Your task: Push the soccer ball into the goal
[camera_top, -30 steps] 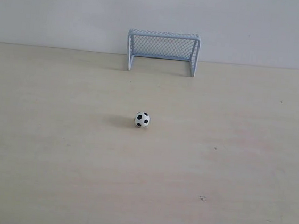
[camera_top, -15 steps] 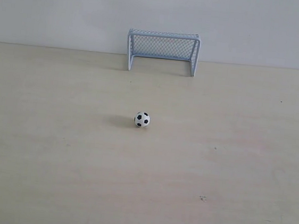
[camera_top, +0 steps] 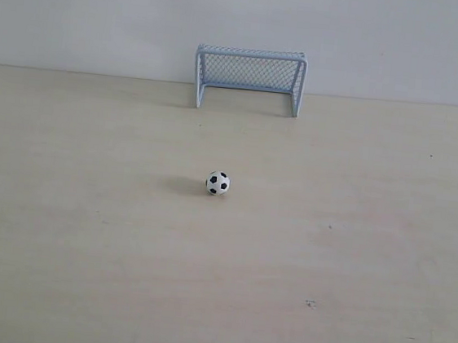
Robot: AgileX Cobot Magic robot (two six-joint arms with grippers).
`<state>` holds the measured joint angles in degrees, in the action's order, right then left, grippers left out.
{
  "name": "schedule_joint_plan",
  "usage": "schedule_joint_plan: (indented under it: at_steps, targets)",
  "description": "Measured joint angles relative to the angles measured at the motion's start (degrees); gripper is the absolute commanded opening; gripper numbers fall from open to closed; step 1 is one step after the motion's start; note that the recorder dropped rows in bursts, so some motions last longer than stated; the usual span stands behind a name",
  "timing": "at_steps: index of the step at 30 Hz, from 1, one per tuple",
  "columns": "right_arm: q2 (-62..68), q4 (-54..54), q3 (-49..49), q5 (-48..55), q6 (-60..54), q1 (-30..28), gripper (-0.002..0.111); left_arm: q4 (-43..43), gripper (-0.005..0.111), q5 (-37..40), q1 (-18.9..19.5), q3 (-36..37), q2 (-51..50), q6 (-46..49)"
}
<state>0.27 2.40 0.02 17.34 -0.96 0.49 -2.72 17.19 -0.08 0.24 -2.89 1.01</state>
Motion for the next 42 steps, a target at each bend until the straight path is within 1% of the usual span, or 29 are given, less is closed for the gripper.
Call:
schedule_joint_plan:
  at_steps: [8,29,37,40,42]
  targets:
    - [0.0,0.0,0.0,-5.63,0.0,0.0,0.0,0.0,0.006,0.0,0.0,0.0,0.0,0.0]
    - [0.0,0.0,0.0,-14.56,0.61,0.0,0.0,0.0,0.006,0.0,0.0,0.0,0.0,0.0]
    - [0.0,0.0,-0.47,-14.63,1.43,0.0,0.0,0.0,0.006,0.0,0.0,0.0,0.0,0.0]
    - [0.39,0.11,-3.38,-12.97,1.59,0.0,0.0,0.0,0.006,0.0,0.0,0.0,0.0,0.0]
    - [2.87,0.11,-6.47,-10.23,1.59,0.0,0.0,0.0,0.006,0.0,0.0,0.0,0.0,0.0]
